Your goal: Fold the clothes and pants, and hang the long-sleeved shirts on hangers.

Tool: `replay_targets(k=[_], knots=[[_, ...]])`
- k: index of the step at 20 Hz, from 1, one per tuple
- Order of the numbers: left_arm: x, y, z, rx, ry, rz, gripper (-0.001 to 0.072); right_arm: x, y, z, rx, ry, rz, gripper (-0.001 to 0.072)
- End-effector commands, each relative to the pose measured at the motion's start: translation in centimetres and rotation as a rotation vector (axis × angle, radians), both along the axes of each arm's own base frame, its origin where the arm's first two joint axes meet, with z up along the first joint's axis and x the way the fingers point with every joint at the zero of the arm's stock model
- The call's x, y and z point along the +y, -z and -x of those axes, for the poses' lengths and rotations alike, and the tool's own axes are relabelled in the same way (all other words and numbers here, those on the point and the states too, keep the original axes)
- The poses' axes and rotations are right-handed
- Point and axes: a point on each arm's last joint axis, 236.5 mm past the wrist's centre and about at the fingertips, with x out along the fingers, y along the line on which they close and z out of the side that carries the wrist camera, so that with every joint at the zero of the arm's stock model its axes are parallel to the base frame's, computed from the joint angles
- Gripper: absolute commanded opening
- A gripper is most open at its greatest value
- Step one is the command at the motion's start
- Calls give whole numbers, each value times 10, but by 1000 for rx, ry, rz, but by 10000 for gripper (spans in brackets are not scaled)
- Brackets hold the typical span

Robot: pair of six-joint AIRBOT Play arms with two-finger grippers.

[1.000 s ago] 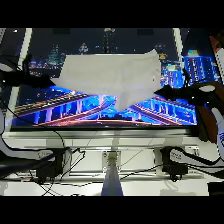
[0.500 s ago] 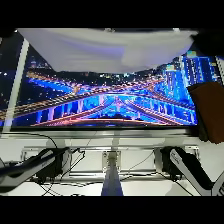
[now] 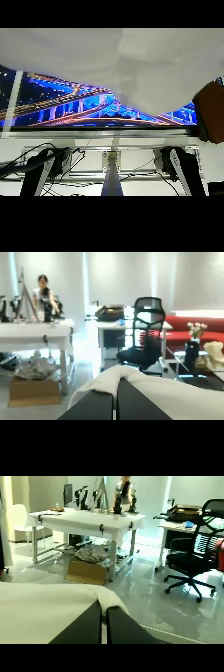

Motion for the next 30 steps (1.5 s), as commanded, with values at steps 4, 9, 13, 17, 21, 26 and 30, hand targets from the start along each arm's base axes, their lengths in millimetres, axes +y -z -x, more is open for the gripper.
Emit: replay_targets(k=[4, 9, 13, 17, 21, 26, 30], knots=[[-13, 154, -93, 553, 195, 48, 14, -14, 117, -79, 504, -86, -103, 11], [-61, 335, -198, 936, 425, 21, 14, -11, 264, -153, 959, -209, -115, 11], [-68, 443, -250, 1066, 407, 88, 14, -22, 374, -225, 1100, -108, -78, 11], [-60, 480, -266, 1094, 369, 114, 14, -49, 435, -265, 1124, 15, -78, 11], [-63, 491, -254, 1151, 391, 71, 14, -70, 455, -253, 1183, 70, 55, 11], [-41, 541, -178, 1520, 409, -99, 13, -73, 483, -190, 1442, 1, 184, 11], [-49, 565, -121, 1778, 508, -83, 14, -73, 511, -149, 1607, -35, 216, 11]])
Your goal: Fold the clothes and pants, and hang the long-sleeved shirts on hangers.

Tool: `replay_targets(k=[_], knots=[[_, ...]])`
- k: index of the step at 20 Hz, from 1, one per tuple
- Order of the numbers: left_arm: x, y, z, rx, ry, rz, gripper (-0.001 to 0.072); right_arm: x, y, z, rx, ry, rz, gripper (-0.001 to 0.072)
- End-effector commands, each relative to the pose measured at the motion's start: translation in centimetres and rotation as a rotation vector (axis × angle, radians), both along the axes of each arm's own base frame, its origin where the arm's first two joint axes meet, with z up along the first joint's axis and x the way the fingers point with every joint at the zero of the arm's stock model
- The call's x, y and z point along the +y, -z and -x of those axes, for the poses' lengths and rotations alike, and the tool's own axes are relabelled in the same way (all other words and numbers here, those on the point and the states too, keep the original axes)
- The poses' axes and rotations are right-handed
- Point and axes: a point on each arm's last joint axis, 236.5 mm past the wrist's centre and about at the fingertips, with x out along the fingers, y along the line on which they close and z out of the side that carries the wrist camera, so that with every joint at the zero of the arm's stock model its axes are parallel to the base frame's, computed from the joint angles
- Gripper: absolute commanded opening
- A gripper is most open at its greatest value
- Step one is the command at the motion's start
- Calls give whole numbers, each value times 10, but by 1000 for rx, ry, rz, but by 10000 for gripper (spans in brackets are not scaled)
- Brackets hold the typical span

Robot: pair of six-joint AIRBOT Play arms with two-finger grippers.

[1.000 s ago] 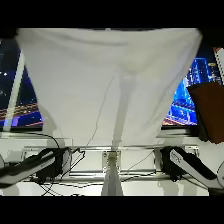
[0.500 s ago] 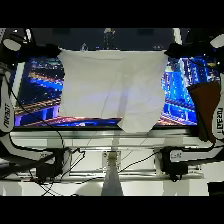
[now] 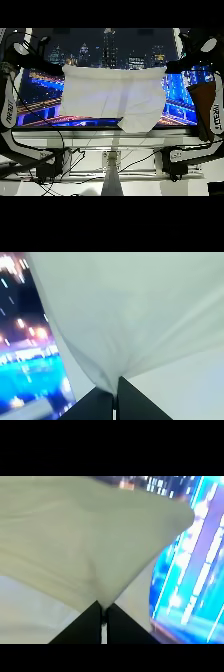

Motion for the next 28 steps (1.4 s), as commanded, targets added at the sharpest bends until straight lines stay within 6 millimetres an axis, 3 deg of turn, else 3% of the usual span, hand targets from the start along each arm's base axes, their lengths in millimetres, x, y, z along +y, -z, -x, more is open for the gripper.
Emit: replay_targets(k=[1, 3, 4, 5, 6, 7, 9, 11, 13, 14, 15, 18, 21, 24, 28], knots=[[2, 22, 50, 249, 25, -17, 14, -2, 32, 43, 171, -30, 17, 11], [-2, 31, 49, 283, -26, 4, 26, -1, 55, 54, 216, 32, 8, 15], [-7, 34, 49, 298, -33, 25, 240, -1, 64, 56, 225, 72, 5, 77], [-12, 36, 49, 312, -46, 50, 655, -1, 69, 56, 230, 106, 2, 238], [-15, 37, 49, 325, -64, 67, 705, -1, 69, 56, 232, 119, 1, 432], [-15, 36, 49, 324, -64, 69, 712, -2, 67, 56, 232, 120, 4, 634], [-8, 32, 46, 306, -66, 45, 709, -14, 63, 58, 227, 108, 59, 648], [28, 19, 36, 253, -102, -66, 708, -44, 57, 72, 252, 99, 194, 647], [64, -14, 22, 161, -194, -124, 707, -64, 46, 93, 310, 105, 247, 643], [77, -34, 16, 100, -230, -123, 706, -67, 42, 102, 324, 127, 229, 592], [92, -57, 15, 34, -266, -131, 706, -67, 38, 112, 325, 154, 195, 554], [139, -116, 32, -98, -353, -170, 695, -51, 39, 162, 338, 194, 115, 549], [176, -152, 57, -157, -451, -194, 562, -14, 54, 216, 390, 208, 12, 549], [190, -155, 73, -156, -510, -168, 563, 15, 76, 254, 481, 222, -82, 549], [184, -104, 93, -37, -532, -112, 563, 37, 103, 265, 504, 278, -162, 544]])
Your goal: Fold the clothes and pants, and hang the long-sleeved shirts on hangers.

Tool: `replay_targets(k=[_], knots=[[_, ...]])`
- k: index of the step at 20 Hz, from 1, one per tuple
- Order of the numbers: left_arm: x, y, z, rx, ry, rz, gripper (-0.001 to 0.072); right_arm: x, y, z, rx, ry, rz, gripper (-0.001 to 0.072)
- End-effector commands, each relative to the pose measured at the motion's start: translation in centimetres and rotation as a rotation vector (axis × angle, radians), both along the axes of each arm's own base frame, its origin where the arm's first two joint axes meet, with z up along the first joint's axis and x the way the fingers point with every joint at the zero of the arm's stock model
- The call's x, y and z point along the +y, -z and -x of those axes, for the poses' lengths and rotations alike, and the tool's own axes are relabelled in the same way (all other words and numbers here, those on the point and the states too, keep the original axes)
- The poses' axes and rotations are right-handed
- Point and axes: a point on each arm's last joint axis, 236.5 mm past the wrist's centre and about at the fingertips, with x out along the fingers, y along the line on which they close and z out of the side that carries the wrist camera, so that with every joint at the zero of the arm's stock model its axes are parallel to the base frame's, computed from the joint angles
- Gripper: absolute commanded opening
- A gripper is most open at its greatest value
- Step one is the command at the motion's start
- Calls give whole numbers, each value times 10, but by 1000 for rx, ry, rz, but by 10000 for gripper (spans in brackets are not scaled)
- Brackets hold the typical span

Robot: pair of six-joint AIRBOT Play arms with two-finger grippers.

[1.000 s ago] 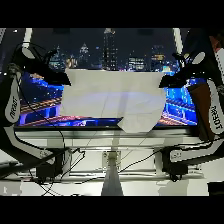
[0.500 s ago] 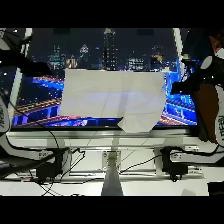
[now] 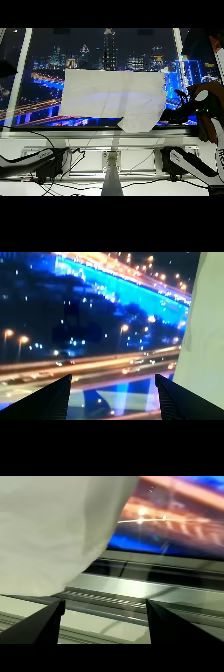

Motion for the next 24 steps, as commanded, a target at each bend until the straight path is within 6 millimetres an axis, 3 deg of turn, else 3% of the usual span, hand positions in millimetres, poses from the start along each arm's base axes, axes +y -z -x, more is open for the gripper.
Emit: replay_targets(k=[1, 2, 6, 11, 16, 20, 24], knots=[[-3, 38, 19, 66, -31, 58, 563, 22, 21, 14, 21, 68, -66, 453], [-6, 52, 25, 93, -34, 75, 563, 26, 25, 16, 26, 65, -88, 382], [-20, 103, 52, 198, -40, 134, 563, 57, 32, 12, 30, 94, -240, 388], [-35, 154, 88, 298, -54, 193, 562, 60, 40, 9, 1, 48, -270, 387], [-73, 178, 129, 418, 41, 304, 559, 79, 22, 15, 10, 7, -388, 386], [-98, 190, 148, 457, 65, 392, 558, 81, 19, 19, 18, -8, -402, 377], [-117, 202, 153, 461, 89, 415, 557, 80, 20, 17, 12, -6, -396, 259]])
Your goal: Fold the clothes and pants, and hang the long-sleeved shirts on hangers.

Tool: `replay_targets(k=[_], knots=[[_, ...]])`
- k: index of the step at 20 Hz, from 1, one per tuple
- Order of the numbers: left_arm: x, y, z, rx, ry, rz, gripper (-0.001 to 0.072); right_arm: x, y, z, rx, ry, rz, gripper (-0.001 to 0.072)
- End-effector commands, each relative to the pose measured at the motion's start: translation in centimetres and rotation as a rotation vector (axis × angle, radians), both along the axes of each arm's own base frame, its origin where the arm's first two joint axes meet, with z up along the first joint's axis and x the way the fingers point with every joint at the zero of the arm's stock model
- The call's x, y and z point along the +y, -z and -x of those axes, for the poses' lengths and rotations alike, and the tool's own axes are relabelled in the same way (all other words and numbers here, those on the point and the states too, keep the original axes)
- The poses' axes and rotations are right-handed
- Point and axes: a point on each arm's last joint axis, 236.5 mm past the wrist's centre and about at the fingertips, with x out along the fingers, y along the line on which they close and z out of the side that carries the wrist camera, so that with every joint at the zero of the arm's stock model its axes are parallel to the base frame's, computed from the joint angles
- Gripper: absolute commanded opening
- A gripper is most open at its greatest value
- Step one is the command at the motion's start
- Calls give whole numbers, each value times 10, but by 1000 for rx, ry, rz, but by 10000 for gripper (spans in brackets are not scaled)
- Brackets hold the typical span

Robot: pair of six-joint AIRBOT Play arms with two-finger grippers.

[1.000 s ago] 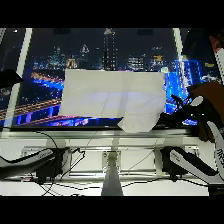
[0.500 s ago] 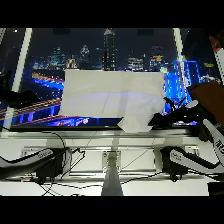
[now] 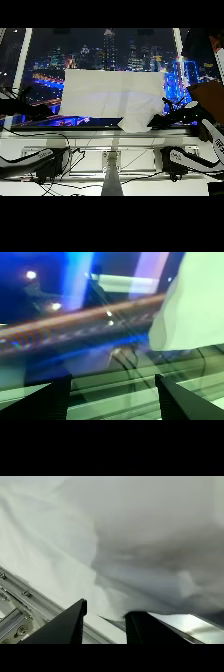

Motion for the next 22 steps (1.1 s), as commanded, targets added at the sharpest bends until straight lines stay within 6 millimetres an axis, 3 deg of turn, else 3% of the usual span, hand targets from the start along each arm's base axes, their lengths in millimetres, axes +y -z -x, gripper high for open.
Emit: replay_targets(k=[1, 3, 5, 7, 10, 11, 13, 15, 18, 19, 22], knots=[[-17, 11, 0, -15, 20, 17, 551, 3, -3, -2, -3, 6, -17, 260], [-32, 14, -12, -42, 24, 36, 438, 2, -1, -3, -9, 10, -11, 259], [-47, 21, -21, -52, 52, 45, 423, 1, 0, -5, -17, 15, -3, 239], [-55, 33, -28, -73, 96, 17, 423, -1, -1, -11, -47, 1, 0, 66], [-60, 42, -40, -104, 107, -10, 410, -4, -6, -23, -84, -6, 7, 49], [-62, 43, -41, -104, 112, -9, 297, -5, -7, -26, -93, -6, 9, 14], [-62, 42, -42, -114, 128, -10, 60, -7, -12, -32, -107, -10, 8, 12], [-62, 37, -46, -128, 147, -6, 15, -5, -22, -36, -111, -25, -15, 12], [-85, 2, -63, -221, 245, 128, 15, 1, -46, -49, -152, -48, -76, 11], [-96, -16, -80, -291, 238, 187, 14, 2, -54, -62, -190, -41, -88, 11], [-116, -80, -160, -569, 57, 323, 11, 4, -87, -121, -362, 60, -118, 11]])
